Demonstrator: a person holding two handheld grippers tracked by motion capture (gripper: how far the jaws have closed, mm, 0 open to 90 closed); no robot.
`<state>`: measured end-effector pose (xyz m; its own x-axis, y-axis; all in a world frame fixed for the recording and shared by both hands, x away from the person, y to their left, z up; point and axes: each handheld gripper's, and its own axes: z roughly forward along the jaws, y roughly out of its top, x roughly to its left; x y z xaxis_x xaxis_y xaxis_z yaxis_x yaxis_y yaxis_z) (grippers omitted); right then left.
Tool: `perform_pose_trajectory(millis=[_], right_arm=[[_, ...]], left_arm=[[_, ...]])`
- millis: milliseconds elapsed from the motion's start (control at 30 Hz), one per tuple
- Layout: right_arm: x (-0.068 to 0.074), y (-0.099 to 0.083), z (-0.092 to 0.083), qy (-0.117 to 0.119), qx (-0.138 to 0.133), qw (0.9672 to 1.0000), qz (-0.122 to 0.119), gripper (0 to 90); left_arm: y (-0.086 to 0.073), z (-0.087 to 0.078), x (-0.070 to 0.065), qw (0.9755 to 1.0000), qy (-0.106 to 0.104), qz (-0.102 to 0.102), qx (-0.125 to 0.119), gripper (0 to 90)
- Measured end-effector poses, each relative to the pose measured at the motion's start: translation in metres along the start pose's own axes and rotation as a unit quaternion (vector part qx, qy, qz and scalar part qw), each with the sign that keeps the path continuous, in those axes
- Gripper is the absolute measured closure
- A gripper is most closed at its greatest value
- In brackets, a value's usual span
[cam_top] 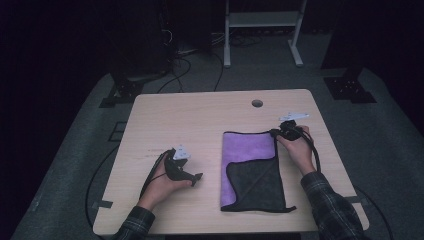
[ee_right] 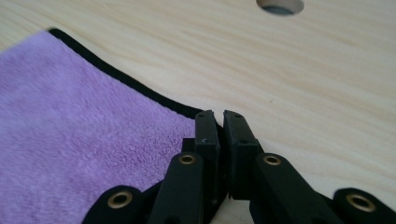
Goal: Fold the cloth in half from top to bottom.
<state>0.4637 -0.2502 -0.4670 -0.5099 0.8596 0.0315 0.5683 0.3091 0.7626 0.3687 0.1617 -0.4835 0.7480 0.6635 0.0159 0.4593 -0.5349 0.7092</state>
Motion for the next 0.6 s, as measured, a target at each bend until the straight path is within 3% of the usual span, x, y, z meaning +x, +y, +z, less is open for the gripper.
perform_pose_trajectory(millis=[133,200,367,600], right_arm=[[-0.003,-0.005,0.008,0.0,0.007,1.0,0.002,82.6],[-0.005,-0.004,0.007,-0.003,0.006,1.0,0.003,74.4],[-0.006,0.004,-0.009,0.006,-0.025,0.9996,0.011,66.4],[0.018,0.008,-0.025,0.038,-0.034,0.9986,-0.017,63.0]], left_arm=[[0.0,0.0,0.0,1.0,0.0,0.0,0.0,0.0],[0.0,0.0,0.0,1.0,0.0,0.0,0.0,0.0],[0.0,0.0,0.0,1.0,0.0,0.0,0.0,0.0],[0.0,0.0,0.0,1.0,0.0,0.0,0.0,0.0]])
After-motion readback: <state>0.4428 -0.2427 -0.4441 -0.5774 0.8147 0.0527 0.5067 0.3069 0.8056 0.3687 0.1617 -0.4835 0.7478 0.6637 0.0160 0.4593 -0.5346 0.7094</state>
